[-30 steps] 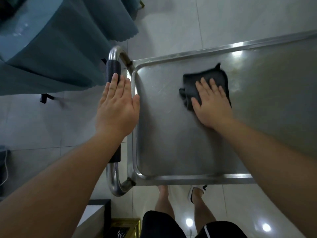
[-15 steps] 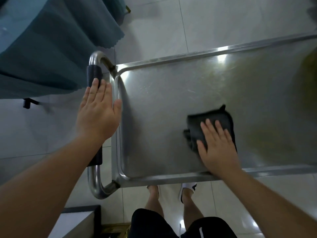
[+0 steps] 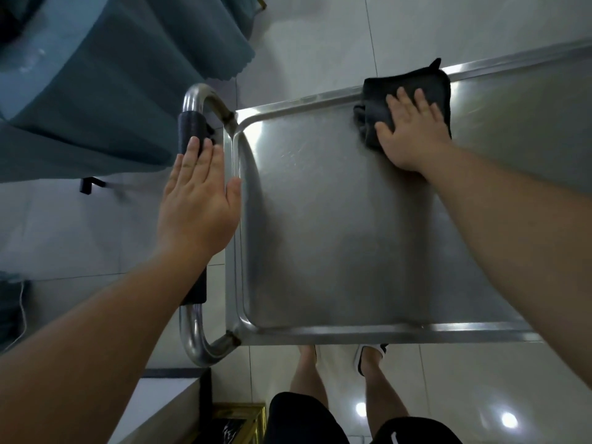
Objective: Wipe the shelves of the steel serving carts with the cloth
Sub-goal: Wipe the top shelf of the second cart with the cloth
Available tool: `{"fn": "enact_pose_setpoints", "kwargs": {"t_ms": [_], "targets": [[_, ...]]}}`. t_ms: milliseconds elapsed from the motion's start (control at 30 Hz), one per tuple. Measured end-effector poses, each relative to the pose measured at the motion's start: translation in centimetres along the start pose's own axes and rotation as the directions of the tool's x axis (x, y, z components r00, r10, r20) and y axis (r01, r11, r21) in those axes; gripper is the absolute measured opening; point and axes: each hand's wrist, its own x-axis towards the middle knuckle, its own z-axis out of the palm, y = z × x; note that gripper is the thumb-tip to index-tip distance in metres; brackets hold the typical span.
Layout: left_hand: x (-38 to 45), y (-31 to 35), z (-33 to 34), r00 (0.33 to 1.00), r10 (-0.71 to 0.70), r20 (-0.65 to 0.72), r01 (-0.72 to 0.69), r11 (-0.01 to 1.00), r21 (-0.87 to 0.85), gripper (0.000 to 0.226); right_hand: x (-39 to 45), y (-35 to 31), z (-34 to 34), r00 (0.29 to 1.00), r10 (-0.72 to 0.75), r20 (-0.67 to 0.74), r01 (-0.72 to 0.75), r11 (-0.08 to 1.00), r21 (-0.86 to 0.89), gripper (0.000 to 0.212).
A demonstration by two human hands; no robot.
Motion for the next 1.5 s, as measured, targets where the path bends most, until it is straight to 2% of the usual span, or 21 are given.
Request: {"fn": "enact_pose_setpoints", "kwargs": {"t_ms": [100,233,433,567,733,900,1033,1200,1333,1500], "targets": [[0.0,0.2,-0.1,1.000,0.009,0.009,-0.009,1.000,0.003,0.070,-5.4,1.2,1.5,0.999,-0.045,-0.015,0.045,0.999,0.004,0.074],[-0.1,0.4,-0.5,1.000,0.008,0.013,-0.008,1.000,-0.012,0.071,-16.6,4.0,5.4,0.991,-0.105,-0.085,0.107,0.994,0.021,0.071],[-0.3,0.6,-0.9,0.999,0.005,0.032,-0.004,0.999,-0.034,0.070,-30.0,9.5,10.4,0.996,-0.081,-0.022,0.079,0.991,-0.104,0.067],[-0.3,0.5,-0.9,0.999,0.009,0.034,-0.008,0.999,-0.043,0.069,-27.5,10.3,9.2,0.994,-0.106,-0.041,0.103,0.992,-0.079,0.066],[-0.2,0.3,-0.7,1.000,0.005,0.025,-0.004,0.999,-0.044,0.068,-15.0,10.0,3.8,0.987,-0.032,-0.156,0.033,0.999,0.003,0.074],[-0.1,0.2,-0.5,1.000,-0.002,0.011,0.003,0.999,-0.050,0.067,-3.1,9.2,-1.1,0.997,0.029,-0.076,-0.027,0.999,0.017,0.078],[-0.1,0.2,-0.4,1.000,-0.001,0.006,0.001,0.999,-0.051,0.067,0.8,9.5,-3.3,0.997,0.049,-0.057,-0.049,0.999,0.010,0.074],[-0.1,0.2,-0.4,1.000,-0.003,0.003,0.003,0.999,-0.054,0.067,-2.7,9.0,-1.6,0.992,0.039,-0.120,-0.032,0.998,0.059,0.077],[0.0,0.0,-0.3,1.000,0.007,0.003,-0.007,0.998,-0.070,0.067,-12.8,10.3,3.6,0.982,-0.031,-0.188,0.039,0.998,0.039,0.073],[0.1,0.0,-0.2,1.000,-0.005,-0.011,0.004,0.997,-0.079,0.067,-26.4,12.2,9.3,0.988,-0.038,-0.152,0.033,0.999,-0.036,0.067]]}}
